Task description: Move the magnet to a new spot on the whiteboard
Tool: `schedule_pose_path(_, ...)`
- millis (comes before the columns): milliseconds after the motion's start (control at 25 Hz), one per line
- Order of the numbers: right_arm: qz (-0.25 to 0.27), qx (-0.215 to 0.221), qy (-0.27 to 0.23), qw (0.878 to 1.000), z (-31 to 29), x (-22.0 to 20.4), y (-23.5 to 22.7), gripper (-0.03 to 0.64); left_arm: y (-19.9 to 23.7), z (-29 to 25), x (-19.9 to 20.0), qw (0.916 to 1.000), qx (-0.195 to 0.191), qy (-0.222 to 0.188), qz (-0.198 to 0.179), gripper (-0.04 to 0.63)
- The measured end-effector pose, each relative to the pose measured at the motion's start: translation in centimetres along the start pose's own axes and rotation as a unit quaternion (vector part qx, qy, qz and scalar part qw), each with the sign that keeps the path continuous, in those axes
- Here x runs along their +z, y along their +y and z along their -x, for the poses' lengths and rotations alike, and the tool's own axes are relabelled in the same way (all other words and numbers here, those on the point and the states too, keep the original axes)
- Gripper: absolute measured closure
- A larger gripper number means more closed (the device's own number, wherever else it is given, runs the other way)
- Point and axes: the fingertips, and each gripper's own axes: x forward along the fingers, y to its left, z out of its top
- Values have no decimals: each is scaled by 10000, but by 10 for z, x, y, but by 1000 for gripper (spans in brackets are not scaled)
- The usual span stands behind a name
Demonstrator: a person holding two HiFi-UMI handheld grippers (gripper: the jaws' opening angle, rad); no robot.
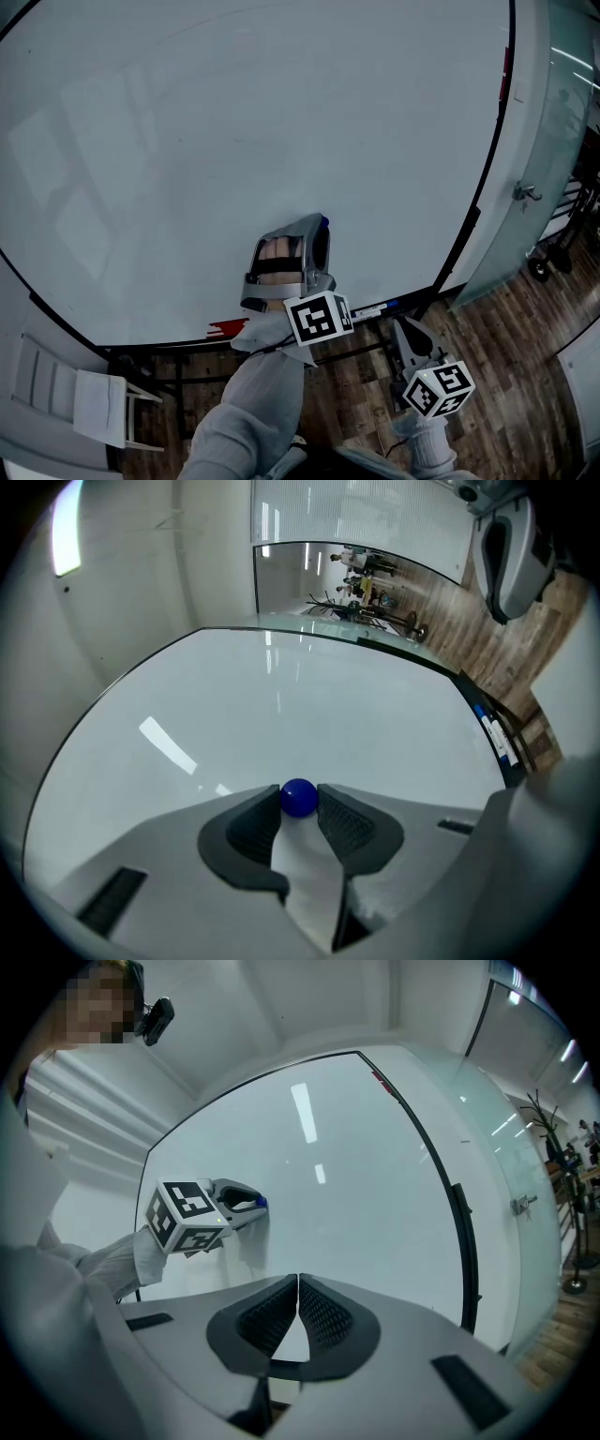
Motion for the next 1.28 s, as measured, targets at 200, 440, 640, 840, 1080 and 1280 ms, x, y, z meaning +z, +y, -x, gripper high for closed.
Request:
schedule_pose_path(200,-12,-18,5,10000,3,0,1,588,1,1,0,10000,3,-27,-95,466)
schedule_pose_path(440,-12,-25,6,10000,6,0,2,588,7,3,-1,9996,-82,-115,228,352)
schedule_pose_path(640,-10,-37,26,10000,8,-2,2,588,3,10,-4,9974,-236,-262,633,351)
schedule_pose_path(840,-4,5,42,10000,5,-1,5,588,-1,15,-9,9940,-414,-325,955,351)
schedule_pose_path(1080,7,114,68,9999,4,-1,12,588,-5,29,-27,9846,-609,-308,1612,351)
schedule_pose_path(1280,4,223,131,9997,1,-6,22,588,-13,44,-53,9738,-746,-135,2144,353)
